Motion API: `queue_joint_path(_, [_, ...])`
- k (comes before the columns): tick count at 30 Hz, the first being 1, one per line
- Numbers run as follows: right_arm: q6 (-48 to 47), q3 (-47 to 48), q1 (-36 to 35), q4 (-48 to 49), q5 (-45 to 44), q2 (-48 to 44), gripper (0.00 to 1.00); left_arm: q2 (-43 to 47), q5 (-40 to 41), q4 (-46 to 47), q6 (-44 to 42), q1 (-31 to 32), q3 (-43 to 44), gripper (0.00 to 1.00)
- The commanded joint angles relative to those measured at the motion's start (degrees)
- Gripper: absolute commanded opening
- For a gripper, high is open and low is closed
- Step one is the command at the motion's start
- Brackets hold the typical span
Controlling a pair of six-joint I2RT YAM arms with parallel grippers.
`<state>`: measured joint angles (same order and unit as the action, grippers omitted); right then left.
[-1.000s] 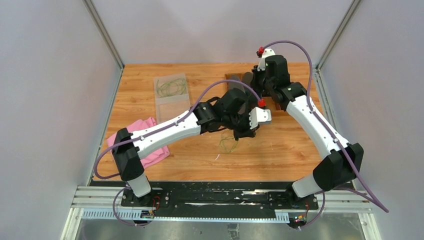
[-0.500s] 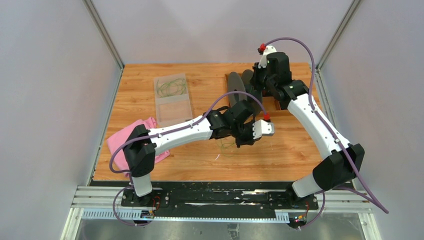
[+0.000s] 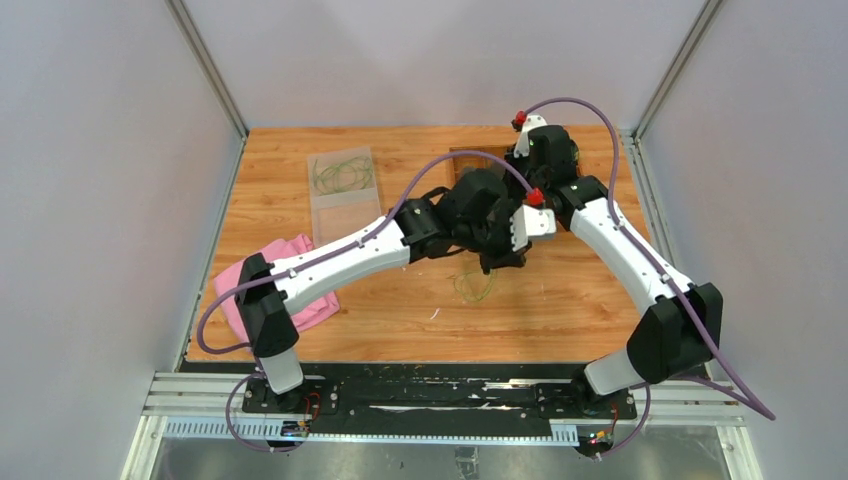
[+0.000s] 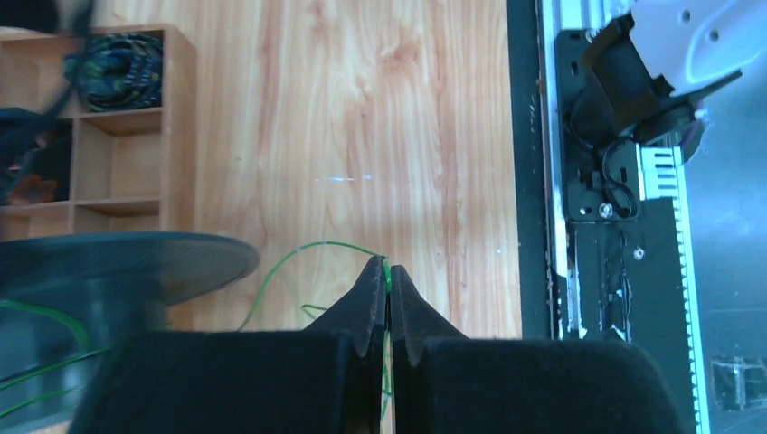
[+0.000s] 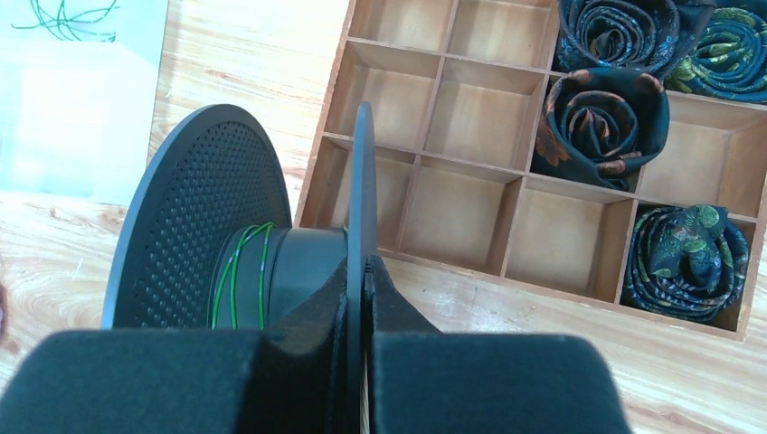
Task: Wrap the cables
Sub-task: Wrap the cable around the cable reel.
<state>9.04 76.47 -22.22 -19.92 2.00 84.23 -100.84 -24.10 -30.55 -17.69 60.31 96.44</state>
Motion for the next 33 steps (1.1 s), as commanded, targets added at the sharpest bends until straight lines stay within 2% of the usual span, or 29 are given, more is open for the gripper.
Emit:
queue_joint_path(1, [-1.6, -2.8, 0.2, 6.8, 2.1, -4.0, 0.01, 3.7, -2.3, 1.4, 4.1, -3.6, 3.5, 0.0])
queue_joint_path(11, [-9.2, -10.5, -0.5, 11.5, 3.9, -9.2, 0.01, 5.9, 0.8, -6.1, 1.4, -7.8, 8.5, 0.0])
queue_joint_path(19, [-16.6, -14.2, -0.6, 12.7, 3.8, -12.3, 0.01, 6.9, 8.9, -17.5, -7.2, -8.7, 14.7, 0.0])
queue_joint_path(24, [-19.1, -16.5, -0.7, 13.7, 6.8, -14.2, 0.01, 8.9, 14.1, -17.5, -12.4, -9.4, 14.6, 0.0])
queue_joint_path(33, [-19.8, -19.1, -0.7, 15.1, 19.7, -15.4, 0.01, 9.8, 15.7, -11.3, -16.0, -12.9, 12.1, 0.0])
